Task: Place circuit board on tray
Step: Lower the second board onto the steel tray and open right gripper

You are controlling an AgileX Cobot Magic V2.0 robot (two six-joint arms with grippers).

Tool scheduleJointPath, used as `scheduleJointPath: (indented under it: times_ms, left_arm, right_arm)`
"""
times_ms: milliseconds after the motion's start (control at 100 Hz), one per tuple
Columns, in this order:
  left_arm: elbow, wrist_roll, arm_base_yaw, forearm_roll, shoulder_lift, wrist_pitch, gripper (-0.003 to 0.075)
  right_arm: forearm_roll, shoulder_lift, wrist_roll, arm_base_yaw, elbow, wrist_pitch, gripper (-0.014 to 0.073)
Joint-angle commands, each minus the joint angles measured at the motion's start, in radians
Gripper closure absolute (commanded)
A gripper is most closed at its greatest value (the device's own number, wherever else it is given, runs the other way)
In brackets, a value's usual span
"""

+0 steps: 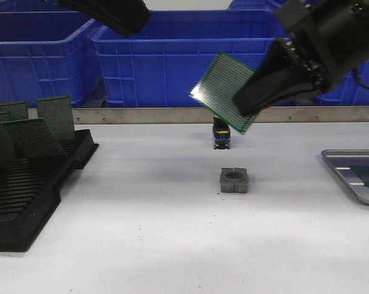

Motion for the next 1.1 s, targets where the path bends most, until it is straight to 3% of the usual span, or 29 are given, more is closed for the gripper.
scheduleJointPath:
  times_ms: [0, 150, 290, 480, 580, 700, 750, 820, 890, 990, 1090]
  left_arm:
    - [-0.029, -0.01, -0.008, -0.068, -0.036, -0.007, 0.0245]
    - [-0.029, -0.01, -0.008, -0.068, -0.036, -0.007, 0.0245]
    - [-0.029, -0.01, -0.008, -0.068, -0.036, -0.007, 0.0245]
    - [-0.029, -0.01, -0.008, -0.068, -0.036, -0.007, 0.0245]
    - [-0.029, -0.01, -0.008, -0.068, -0.036, -0.005, 0.0245]
    - [-0.029, -0.01, -0.008, -0.068, -0.036, -0.008, 0.0245]
    - [-0.029, -0.01, -0.008, -0.068, -0.036, -0.008, 0.0245]
    - [-0.029, -0.01, -0.008, -0.068, -0.036, -0.009, 0.0246]
    - [-0.029, -0.01, -0.008, -0.068, -0.038, -0.009, 0.0251]
    - [-0.029, -0.01, -0.008, -0.064, -0.041, -0.009, 0.0355]
    - [-0.029, -0.01, -0.008, -0.062, -0.042, -0.009, 0.0595]
  right_arm:
    - [-0.01, -0.032, 0.098, -0.081, -0.017, -0.024, 0.0661]
    - [-0.04, -0.016, 0.224, -0.21, 0.009, -0.177, 0.0661]
    - [-0.04, 0.022, 0.228, -0.303, 0.049, -0.289, 0.0661]
    - [-0.035, 0.081, 0.228, -0.378, 0.052, -0.333, 0.0633]
    - [-0.035, 0.083, 0.228, -0.401, 0.052, -0.347, 0.0482]
    - [-0.037, 0.082, 0.222, -0.422, 0.05, -0.347, 0.0139]
    - [-0.045, 0.081, 0.205, -0.432, 0.05, -0.343, 0.0037]
    - [-0.048, 0.081, 0.201, -0.447, 0.05, -0.335, -0.0028]
    - [-0.048, 0.079, 0.201, -0.462, 0.049, -0.308, -0.0027]
    - [-0.049, 0.075, 0.2, -0.483, 0.049, -0.251, -0.0001]
    - [-0.077, 0.059, 0.177, -0.487, 0.049, -0.238, 0.0118]
